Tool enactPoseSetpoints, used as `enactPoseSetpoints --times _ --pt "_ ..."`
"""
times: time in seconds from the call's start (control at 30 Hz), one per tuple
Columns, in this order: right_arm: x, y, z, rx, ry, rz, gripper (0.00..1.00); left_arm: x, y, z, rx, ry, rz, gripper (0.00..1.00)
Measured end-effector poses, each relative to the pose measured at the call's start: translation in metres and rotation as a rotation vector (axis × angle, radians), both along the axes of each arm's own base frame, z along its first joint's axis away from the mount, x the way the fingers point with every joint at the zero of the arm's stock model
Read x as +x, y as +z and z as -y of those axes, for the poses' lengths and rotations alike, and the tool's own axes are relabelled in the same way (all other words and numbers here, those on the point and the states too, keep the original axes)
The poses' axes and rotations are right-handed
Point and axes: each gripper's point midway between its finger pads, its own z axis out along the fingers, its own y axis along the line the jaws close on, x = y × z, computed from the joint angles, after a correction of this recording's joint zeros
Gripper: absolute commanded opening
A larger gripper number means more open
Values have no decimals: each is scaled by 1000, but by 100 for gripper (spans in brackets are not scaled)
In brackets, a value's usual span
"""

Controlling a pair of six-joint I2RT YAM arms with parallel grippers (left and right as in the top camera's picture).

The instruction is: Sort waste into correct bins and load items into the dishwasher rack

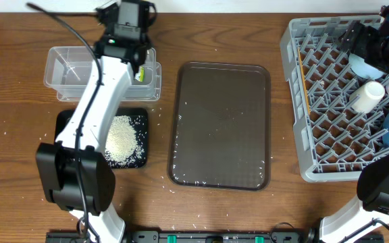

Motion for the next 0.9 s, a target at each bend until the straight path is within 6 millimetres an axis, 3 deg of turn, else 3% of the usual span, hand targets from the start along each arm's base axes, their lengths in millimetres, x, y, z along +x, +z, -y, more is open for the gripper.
enactPoseSetpoints --times 0.07,0.17,0.3,0.5,0.67,0.9 --pt "0 0 0 0 0 0 99 0 -3 -13 -32 61 7 41" --pt "0 0 0 0 0 0 99 0 -4 -27 -61 122 23 61" --pt "0 0 0 0 0 0 99 -3 -6 -33 -73 146 16 66" --pt "0 0 0 0 0 0 99 -13 -13 -27 -78 96 -52 67" --pt "0 0 0 1 0 -2 99 -60 -9 -20 -100 38 -201 67" --pt "-1 0 0 1 0 -3 99 -162 67 -9 -162 -56 -213 67"
